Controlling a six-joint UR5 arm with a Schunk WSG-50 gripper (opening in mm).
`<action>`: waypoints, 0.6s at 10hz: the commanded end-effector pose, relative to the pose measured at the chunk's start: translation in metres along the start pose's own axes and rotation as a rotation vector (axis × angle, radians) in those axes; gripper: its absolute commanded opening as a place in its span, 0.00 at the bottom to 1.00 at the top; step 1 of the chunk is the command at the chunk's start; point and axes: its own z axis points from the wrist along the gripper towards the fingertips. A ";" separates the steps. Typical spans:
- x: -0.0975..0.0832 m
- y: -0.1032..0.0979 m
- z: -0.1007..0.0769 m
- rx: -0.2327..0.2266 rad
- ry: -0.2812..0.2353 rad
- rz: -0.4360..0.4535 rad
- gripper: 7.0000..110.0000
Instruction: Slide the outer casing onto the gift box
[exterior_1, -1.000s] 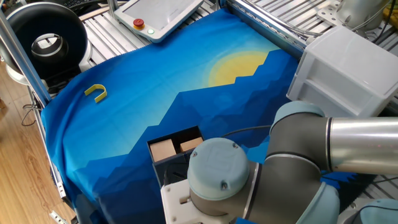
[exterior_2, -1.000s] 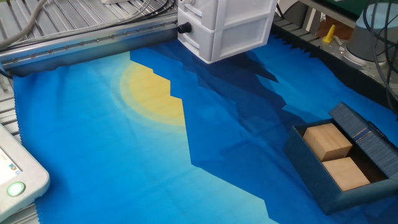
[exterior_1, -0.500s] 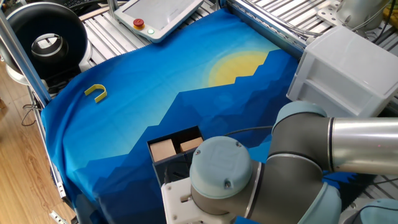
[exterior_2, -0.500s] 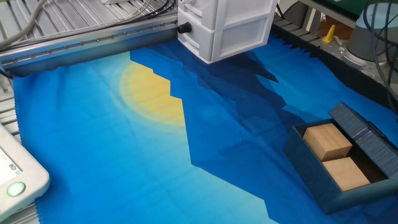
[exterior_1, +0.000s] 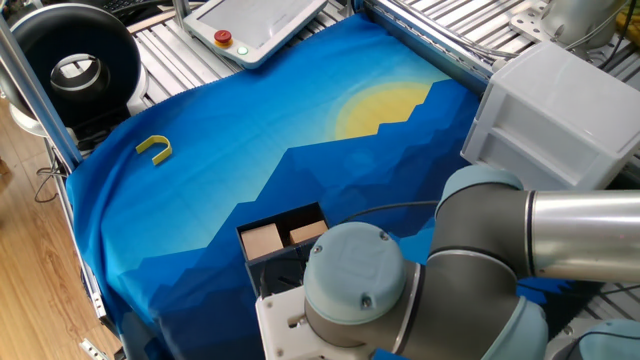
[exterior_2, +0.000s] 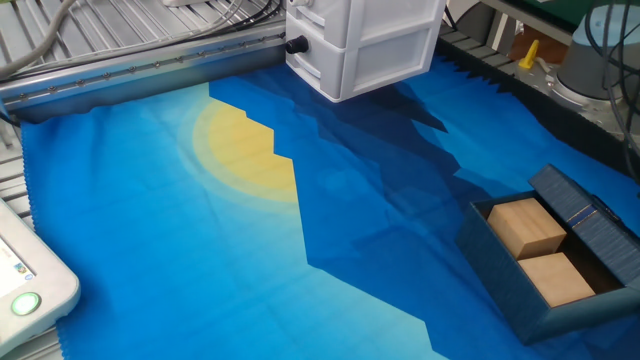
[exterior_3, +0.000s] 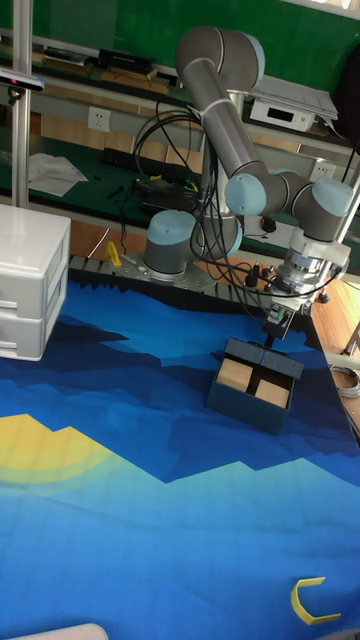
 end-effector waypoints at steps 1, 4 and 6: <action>-0.007 -0.007 0.006 -0.002 -0.022 0.015 0.00; -0.008 -0.017 0.006 -0.006 -0.025 0.006 0.00; -0.011 -0.019 0.002 -0.002 -0.029 0.015 0.00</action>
